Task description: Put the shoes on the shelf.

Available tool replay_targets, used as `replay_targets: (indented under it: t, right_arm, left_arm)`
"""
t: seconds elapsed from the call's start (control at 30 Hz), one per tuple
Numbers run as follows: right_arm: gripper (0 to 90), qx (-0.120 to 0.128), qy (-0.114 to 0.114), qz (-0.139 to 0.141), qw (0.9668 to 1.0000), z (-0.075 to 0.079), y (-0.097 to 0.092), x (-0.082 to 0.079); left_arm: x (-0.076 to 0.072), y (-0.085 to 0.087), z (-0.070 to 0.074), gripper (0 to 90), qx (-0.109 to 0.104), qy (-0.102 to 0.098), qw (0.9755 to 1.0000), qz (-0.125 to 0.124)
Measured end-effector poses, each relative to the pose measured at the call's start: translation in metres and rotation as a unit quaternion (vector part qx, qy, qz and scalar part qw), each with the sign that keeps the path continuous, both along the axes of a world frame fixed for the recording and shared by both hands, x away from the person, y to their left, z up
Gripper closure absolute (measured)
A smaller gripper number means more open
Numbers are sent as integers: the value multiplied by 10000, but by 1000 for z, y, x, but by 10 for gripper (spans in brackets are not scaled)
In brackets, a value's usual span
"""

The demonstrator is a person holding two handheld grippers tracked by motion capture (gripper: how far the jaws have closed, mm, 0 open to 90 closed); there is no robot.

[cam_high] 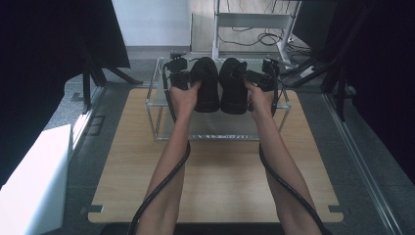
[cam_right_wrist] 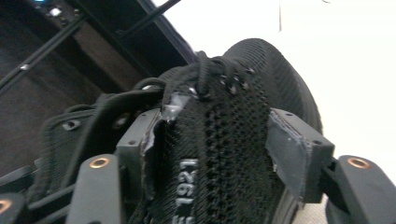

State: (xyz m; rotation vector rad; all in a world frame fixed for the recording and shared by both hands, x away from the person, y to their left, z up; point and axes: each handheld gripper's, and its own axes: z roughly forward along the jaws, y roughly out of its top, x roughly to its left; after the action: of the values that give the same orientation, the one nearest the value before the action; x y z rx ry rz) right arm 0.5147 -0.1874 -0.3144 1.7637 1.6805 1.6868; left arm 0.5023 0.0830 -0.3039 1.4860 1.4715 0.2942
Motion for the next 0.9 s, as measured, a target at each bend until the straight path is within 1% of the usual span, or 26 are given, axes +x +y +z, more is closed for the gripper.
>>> replay_targets:
  t: [0.03, 0.07, 0.13, 0.2, 0.23, 0.33, 0.43, 0.47, 0.5, 0.57, 0.6, 0.7, 0.83, 0.9]
  right_arm:
    - [343, 8, -16, 56, 10000, 1, -1, -1]
    - [335, 80, -110, 174, 9998, 3, -4, -4]
    - [312, 93, -169, 228, 9996, 5, -8, -7]
    - [295, 65, -260, 274, 9993, 8, -12, -10]
    - [288, 68, -297, 305, 9991, 9, -14, -12]
    - [280, 1, -405, 308, 9987, 11, -21, -16]
    - [274, -21, -476, 352, 9982, 12, -27, -21]
    - [272, -15, -502, 368, 9981, 13, -29, -23]
    - [272, -15, -502, 368, 9981, 13, -29, -23]
    - [271, -5, -532, 416, 9977, 13, -34, -28]
    - [270, 7, -554, 419, 9976, 13, -35, -30]
    - [270, 54, -575, 444, 9973, 12, -40, -35]
    - [270, 29, -591, 488, 9971, 9, -46, -41]
    - [270, 65, -595, 509, 9969, 7, -48, -44]
  left_arm:
    - [-2, 1, 1, 384, -72, -21, 10000, -22]
    - [-3, 3, 2, 361, -132, -39, 9999, -64]
    - [-8, 9, 4, 332, -250, -124, 9995, -141]
    - [-12, 13, 6, 298, -298, -166, 9992, -192]
    - [-14, 15, 7, 278, -275, -176, 9992, -232]
    - [-20, 19, 9, 220, -121, -291, 9990, -324]
    - [-27, 23, 11, 184, -76, -347, 9987, -360]
    - [-27, 23, 11, 178, -76, -347, 9987, -360]
    - [-29, 25, 10, 178, -49, -368, 9987, -358]
    - [-32, 29, 9, 163, -48, -381, 9986, -350]
    - [-36, 32, 8, 158, -16, -392, 9986, -351]
    - [-41, 37, 6, 151, -31, -456, 9983, -354]
    - [-47, 40, 4, 144, -23, -510, 9979, -389]
    - [-52, 42, 4, 139, -7, -551, 9977, -405]
